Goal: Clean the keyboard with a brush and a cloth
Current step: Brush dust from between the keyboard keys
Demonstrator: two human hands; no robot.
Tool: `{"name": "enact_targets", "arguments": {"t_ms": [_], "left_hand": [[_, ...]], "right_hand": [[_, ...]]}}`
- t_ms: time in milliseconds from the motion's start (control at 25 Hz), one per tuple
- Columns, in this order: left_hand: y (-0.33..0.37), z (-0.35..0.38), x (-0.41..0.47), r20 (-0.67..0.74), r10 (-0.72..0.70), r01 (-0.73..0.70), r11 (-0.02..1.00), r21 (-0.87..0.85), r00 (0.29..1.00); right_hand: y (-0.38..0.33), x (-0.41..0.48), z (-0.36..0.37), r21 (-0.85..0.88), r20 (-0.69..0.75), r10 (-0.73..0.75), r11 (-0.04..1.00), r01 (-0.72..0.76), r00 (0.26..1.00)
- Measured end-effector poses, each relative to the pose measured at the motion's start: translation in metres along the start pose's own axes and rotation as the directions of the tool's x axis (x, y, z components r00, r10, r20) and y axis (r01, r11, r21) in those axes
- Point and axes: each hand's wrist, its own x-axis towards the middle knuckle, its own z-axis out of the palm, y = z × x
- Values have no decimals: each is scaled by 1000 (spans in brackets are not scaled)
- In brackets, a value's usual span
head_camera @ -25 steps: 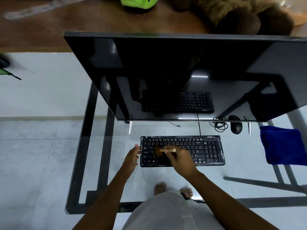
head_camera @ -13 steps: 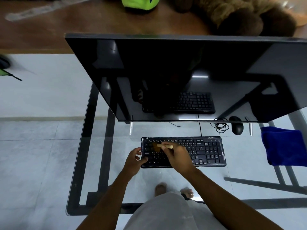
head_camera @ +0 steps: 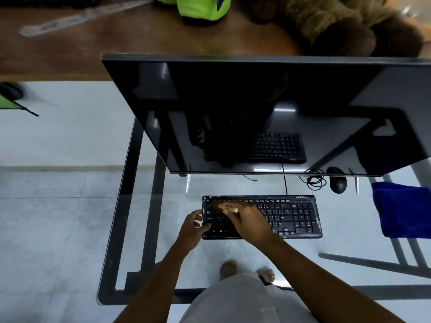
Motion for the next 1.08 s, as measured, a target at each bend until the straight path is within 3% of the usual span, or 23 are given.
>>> {"name": "enact_targets", "arguments": {"t_ms": [520, 720, 840, 960, 1080], "left_hand": [[2, 0, -1, -6, -6, 6, 1000, 1, 1000], [6, 1, -3, -16, 3, -2, 1000, 11, 1000], [7, 1, -5, -10, 4, -4, 1000, 2, 1000], [10, 0, -7, -14, 5, -5, 1000, 14, 1000], [10, 0, -9, -10, 11, -11, 1000, 13, 1000]], "right_hand": [[21, -15, -10, -20, -85, 81, 996, -83, 993], [25, -21, -9, -78, -38, 56, 995, -59, 998], [29, -21, -7, -37, -82, 101, 994, -104, 991], [28, -24, -6, -36, -19, 75, 997, -75, 997], [28, -29, -10, 25, -116, 140, 990, -138, 983]]}}
